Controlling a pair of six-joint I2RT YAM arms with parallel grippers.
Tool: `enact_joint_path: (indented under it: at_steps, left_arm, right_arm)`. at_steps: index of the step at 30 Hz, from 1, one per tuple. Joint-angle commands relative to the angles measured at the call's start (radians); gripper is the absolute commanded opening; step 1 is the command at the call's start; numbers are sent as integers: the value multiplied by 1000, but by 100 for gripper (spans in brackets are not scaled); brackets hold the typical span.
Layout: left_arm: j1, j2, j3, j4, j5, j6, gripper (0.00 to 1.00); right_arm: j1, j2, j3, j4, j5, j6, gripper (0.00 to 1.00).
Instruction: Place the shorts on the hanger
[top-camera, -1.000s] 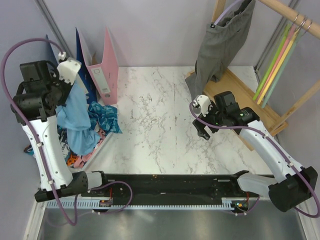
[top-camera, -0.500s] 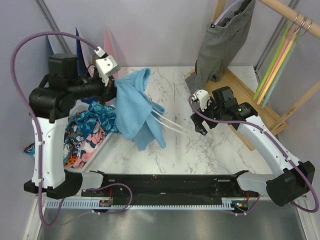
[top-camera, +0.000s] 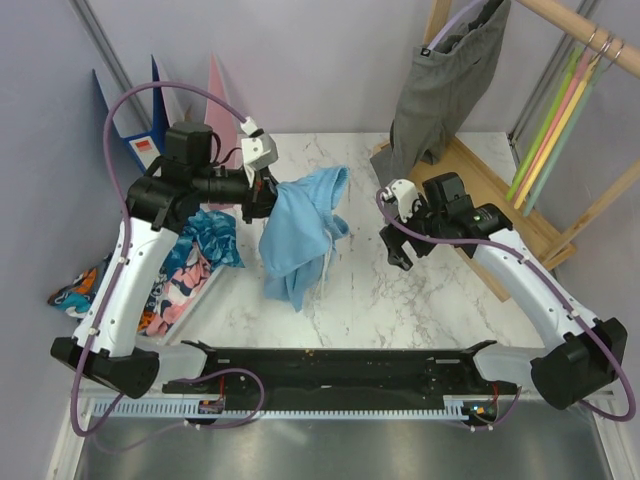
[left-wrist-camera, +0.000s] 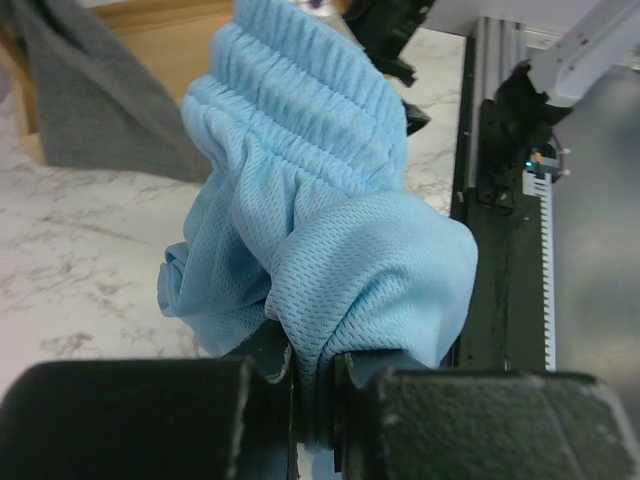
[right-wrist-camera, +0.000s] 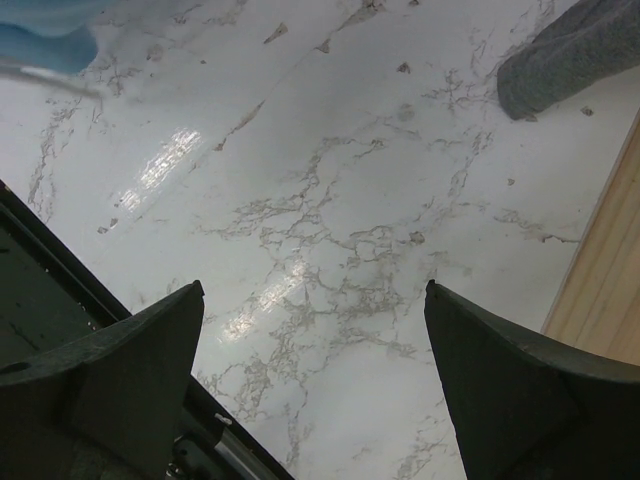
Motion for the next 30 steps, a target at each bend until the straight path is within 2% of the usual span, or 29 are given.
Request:
enact_joint_path:
  at_steps: [1,4,7,9,11,12,13,14,15,16,17,18,21,22,24,25,29,30]
  left_arm:
    - [-58,-58,-26,110,182,56,2]
    - [-57,-87,-78,229,193,-6,2]
    - [-52,-163,-206,345,189,-45,3]
    - [-10,-211,-364,371,155,-9,8]
    - [88,-274,-511,324,98,134,15]
    - [137,-291,-550,296,89,188,22]
    - [191,-299,-596,189,104,348,35]
    - [269,-303,-604,126,100,433,41]
    - [293,-299,-604,71,86,506,43]
    - [311,-294,-596,-39,64,624,51]
    - [323,-282,-575,-69,58,650,60]
    - [324,-277,-560,-88,47,653,99]
    - [313,-233,-491,-184,50,746,99]
    - [311,-221,-463,-213,50,841,99]
    - [284,-179,-443,-240,44,868,97]
    - [272,-162,-420,-241,38,860,93]
    - [228,-107,-406,-240,46,858,90]
    - [227,-107,-415,-190,49,839,90]
  right_arm:
    - [-1,15,35,32,-28,6,98]
    - [-2,16,35,32,-34,1,97]
    - [-2,12,27,33,-31,-5,96]
    - [-2,6,15,35,-29,-8,93]
    - [-2,3,8,33,-29,-14,90]
    - [-1,1,-2,32,-31,-17,89]
    - [-1,1,-6,21,-42,-28,89]
    - [-2,3,-8,12,-54,-39,88]
    - [-1,7,-14,0,-66,-48,87]
    - [-2,12,-16,-23,-87,-68,86]
    - [-2,18,-20,-36,-98,-80,84]
    - [-2,32,-22,-48,-111,-93,83]
    - [-2,62,-17,-83,-160,-116,79]
    - [-2,70,-16,-88,-173,-113,77]
    - [1,107,-5,-89,-236,-79,75]
    - [1,119,-3,-77,-261,-59,70]
    - [7,156,-67,79,-354,126,66]
    - [13,167,-115,125,-397,225,66]
